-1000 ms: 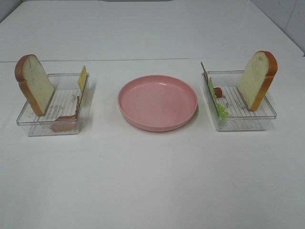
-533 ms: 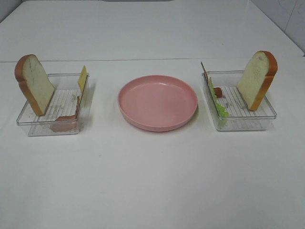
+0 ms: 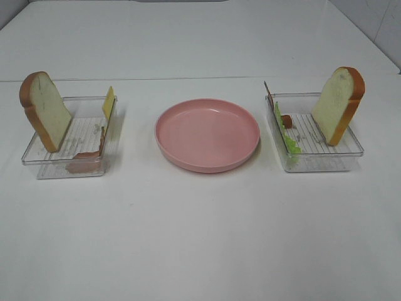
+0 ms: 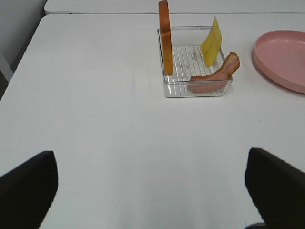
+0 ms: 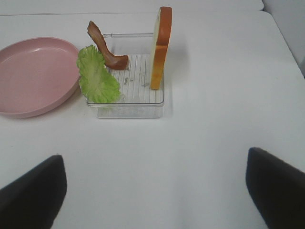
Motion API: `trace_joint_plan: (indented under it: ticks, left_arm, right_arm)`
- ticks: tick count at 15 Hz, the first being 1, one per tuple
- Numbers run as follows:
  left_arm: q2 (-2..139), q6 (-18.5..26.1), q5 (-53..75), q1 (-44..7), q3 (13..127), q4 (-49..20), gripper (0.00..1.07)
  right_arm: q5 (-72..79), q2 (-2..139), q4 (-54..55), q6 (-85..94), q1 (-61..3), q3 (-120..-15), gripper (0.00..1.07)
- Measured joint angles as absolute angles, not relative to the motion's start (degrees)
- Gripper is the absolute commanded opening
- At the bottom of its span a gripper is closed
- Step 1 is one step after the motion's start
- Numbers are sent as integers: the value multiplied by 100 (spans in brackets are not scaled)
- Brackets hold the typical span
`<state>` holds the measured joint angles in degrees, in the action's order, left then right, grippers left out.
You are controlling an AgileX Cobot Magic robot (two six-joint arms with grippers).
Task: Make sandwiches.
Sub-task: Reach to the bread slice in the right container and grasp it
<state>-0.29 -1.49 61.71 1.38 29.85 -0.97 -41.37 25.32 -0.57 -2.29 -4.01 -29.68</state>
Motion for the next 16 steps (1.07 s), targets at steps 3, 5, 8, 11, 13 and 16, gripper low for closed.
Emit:
trace_joint_plan:
  ticks: [3,5,8,11,13,16]
  left_arm:
    - [-29,-149,6171,138,2985,-97,100]
    - [-29,-149,6171,138,2985,-97,100]
    - [-29,-149,6171,138,2985,-97,100]
    - [-29,-149,6171,138,2985,-97,100]
    - [-29,-149,6171,138,2985,-97,100]
    - [-29,-149,6171,138,2985,-97,100]
  right_arm:
    - [-3799,3793,-57,-229,-401,-3335,99]
    - [-3770,5111,-52,-246,-401,-3994,99]
    - [-3845,6606,-52,-252,-401,-4899,99]
    - [-4125,7735,-52,-252,-401,-5913,99]
    - [-4389,8692,-46,-252,-395,-6979,99]
    - [-4727,9769,-46,-218,-395,-8079,99]
